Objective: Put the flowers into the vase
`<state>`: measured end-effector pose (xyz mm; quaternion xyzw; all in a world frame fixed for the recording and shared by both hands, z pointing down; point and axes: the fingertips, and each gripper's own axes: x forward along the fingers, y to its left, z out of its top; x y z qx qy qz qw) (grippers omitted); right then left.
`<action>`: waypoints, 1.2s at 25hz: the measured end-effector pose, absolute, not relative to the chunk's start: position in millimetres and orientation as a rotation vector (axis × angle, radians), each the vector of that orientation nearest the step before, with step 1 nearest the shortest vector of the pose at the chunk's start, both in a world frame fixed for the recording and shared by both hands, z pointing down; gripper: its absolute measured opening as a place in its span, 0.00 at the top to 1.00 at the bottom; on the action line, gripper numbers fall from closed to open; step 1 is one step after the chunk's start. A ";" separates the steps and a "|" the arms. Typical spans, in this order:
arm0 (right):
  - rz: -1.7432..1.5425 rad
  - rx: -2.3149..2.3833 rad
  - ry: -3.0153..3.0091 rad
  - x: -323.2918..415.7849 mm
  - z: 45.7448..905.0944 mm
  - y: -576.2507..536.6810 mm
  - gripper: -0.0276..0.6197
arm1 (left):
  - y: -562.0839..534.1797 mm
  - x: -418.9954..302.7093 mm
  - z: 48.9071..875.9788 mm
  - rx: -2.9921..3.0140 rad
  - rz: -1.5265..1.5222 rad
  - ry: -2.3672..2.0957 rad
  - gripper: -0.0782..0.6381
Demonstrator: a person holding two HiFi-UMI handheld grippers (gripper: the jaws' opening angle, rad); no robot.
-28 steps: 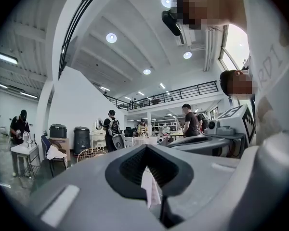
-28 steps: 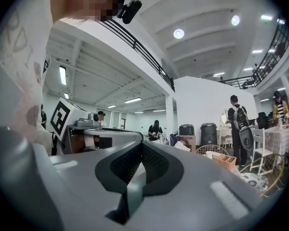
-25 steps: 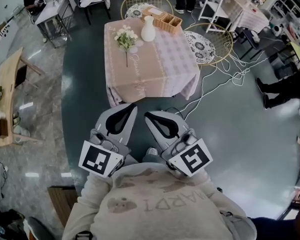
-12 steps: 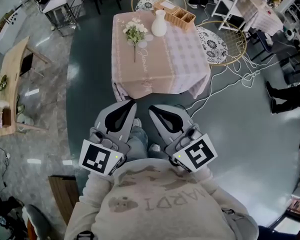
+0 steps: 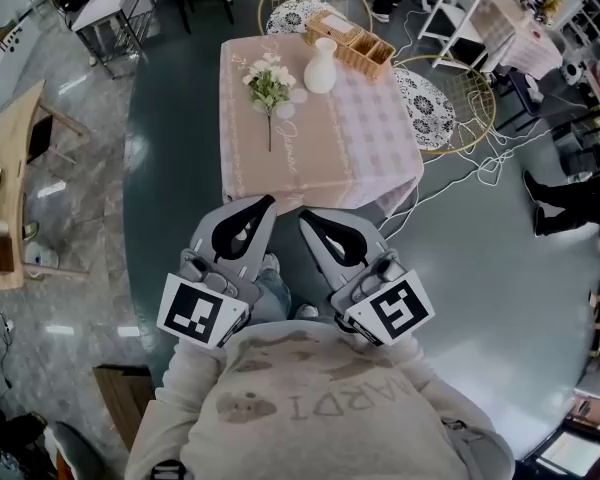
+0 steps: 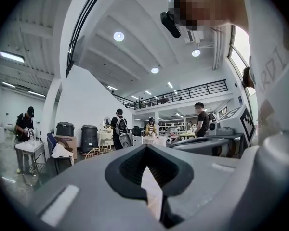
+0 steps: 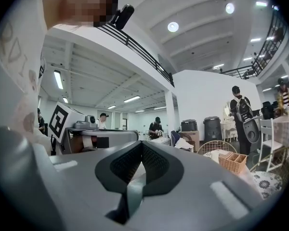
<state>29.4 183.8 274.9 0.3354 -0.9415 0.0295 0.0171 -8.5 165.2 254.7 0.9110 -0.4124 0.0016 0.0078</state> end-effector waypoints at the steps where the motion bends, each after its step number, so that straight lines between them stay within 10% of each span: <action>1: 0.092 1.039 -2.921 25.1 276.7 175.4 0.91 | 156.1 -12.8 255.0 2.848 0.002 -1.289 0.89; 30: 0.199 1.198 -2.723 -48.0 295.4 14.6 0.91 | 3.7 -117.4 260.7 2.838 -0.085 -1.230 0.89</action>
